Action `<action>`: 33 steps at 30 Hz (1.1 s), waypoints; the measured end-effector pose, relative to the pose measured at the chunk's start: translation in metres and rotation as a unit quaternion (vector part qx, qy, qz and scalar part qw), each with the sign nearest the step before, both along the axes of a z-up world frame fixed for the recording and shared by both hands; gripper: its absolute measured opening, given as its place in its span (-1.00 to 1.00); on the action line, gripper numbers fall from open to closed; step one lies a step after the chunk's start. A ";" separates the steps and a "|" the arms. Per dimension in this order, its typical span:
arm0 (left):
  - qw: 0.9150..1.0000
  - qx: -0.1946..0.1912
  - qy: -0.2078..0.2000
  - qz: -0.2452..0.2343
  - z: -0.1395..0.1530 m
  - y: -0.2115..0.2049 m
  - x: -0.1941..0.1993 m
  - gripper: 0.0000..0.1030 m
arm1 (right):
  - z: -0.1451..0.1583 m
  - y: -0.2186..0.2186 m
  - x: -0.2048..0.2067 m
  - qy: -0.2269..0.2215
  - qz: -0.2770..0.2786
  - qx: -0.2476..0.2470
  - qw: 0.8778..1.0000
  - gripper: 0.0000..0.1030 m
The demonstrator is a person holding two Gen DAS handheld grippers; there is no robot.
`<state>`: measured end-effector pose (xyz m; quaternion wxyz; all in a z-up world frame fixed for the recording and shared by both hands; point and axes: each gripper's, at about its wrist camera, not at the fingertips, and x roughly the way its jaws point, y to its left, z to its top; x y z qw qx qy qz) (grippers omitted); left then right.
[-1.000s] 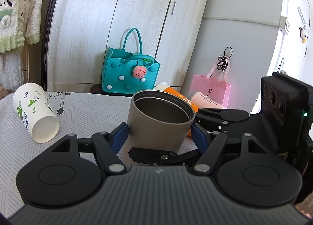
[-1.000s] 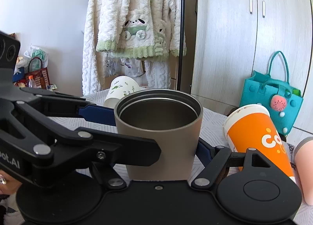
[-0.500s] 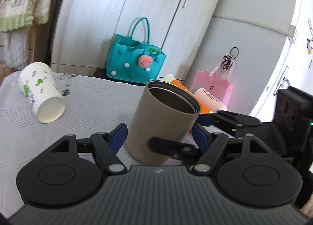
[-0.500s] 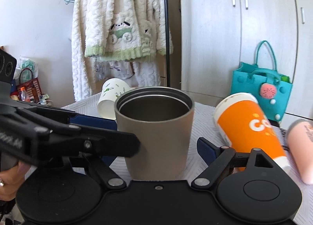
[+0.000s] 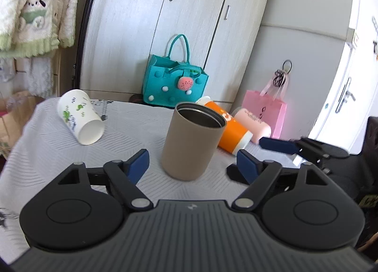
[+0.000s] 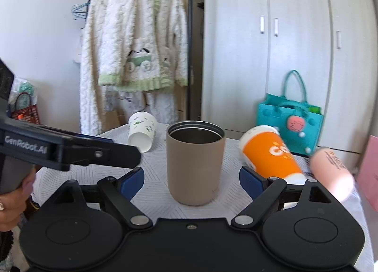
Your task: Flip cup upright
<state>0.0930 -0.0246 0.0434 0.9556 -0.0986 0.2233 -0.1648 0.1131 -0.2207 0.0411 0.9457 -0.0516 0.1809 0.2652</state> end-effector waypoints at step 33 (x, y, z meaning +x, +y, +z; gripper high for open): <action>0.991 0.089 0.035 0.093 0.024 0.017 -0.081 1.00 | 0.019 -0.007 -0.096 0.018 -0.169 0.001 0.985 1.00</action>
